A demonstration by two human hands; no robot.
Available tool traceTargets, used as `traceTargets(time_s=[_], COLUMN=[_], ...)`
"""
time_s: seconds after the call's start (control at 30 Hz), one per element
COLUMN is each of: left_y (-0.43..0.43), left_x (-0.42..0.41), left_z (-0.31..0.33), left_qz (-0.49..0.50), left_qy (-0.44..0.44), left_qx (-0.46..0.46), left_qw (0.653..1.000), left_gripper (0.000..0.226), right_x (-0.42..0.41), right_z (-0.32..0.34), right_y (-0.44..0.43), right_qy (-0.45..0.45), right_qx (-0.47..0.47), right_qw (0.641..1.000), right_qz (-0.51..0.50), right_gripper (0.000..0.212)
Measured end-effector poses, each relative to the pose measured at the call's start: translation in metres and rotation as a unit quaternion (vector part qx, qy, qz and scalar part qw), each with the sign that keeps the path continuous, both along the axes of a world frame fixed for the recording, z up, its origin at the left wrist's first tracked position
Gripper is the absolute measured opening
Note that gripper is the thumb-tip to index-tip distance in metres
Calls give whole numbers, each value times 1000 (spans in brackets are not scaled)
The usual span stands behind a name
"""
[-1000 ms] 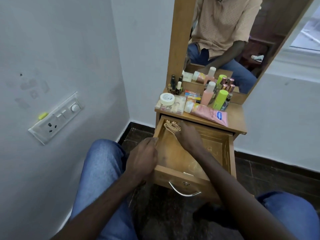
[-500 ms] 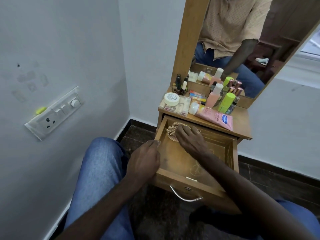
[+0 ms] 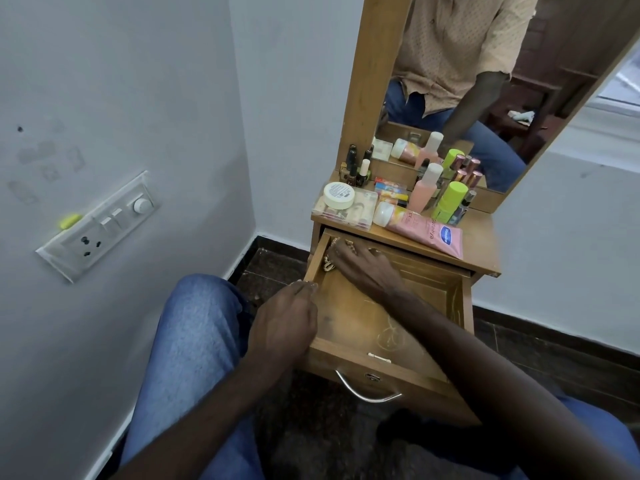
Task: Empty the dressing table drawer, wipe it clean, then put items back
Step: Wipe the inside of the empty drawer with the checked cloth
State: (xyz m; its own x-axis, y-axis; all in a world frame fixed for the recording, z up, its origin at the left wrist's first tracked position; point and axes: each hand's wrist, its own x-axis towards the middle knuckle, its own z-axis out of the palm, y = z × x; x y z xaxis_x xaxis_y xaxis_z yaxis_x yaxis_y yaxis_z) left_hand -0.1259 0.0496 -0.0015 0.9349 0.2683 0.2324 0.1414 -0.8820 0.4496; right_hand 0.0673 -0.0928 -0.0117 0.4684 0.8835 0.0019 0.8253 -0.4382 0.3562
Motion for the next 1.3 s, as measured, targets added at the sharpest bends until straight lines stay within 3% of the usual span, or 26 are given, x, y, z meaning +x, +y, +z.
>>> traceTargets(time_s=[0.33, 0.47, 0.63, 0.77, 0.93, 1.03, 1.3], left_y=[-2, -5, -2, 1, -1, -3, -1], left_x=[-1, -1, 0, 2, 1, -1, -1], left_z=[2, 3, 1, -1, 4, 6, 7], left_qz=[9, 5, 1, -4, -10, -6, -12], left_qy=[3, 4, 12, 14, 18, 20, 24], left_qx=[-1, 12, 15, 10, -12, -13, -2], left_qw=[1000, 1000, 1000, 1000, 1000, 1000, 1000], left_gripper=[38, 37, 39, 40, 36, 35, 37], right_x=[-4, -6, -14, -15, -15, -15, -16], right_z=[1, 1, 5, 15, 11, 14, 6], right_y=[-71, -51, 13, -13, -106, -119, -16], right_qy=[-17, -17, 19, -2, -7, -2, 4], right_qx=[19, 45, 33, 13, 12, 14, 56], right_qw=[998, 997, 998, 999, 987, 975, 995], right_qz=[-58, -53, -45, -35, -158, -223, -86], right_gripper=[75, 67, 78, 76, 69, 62, 59])
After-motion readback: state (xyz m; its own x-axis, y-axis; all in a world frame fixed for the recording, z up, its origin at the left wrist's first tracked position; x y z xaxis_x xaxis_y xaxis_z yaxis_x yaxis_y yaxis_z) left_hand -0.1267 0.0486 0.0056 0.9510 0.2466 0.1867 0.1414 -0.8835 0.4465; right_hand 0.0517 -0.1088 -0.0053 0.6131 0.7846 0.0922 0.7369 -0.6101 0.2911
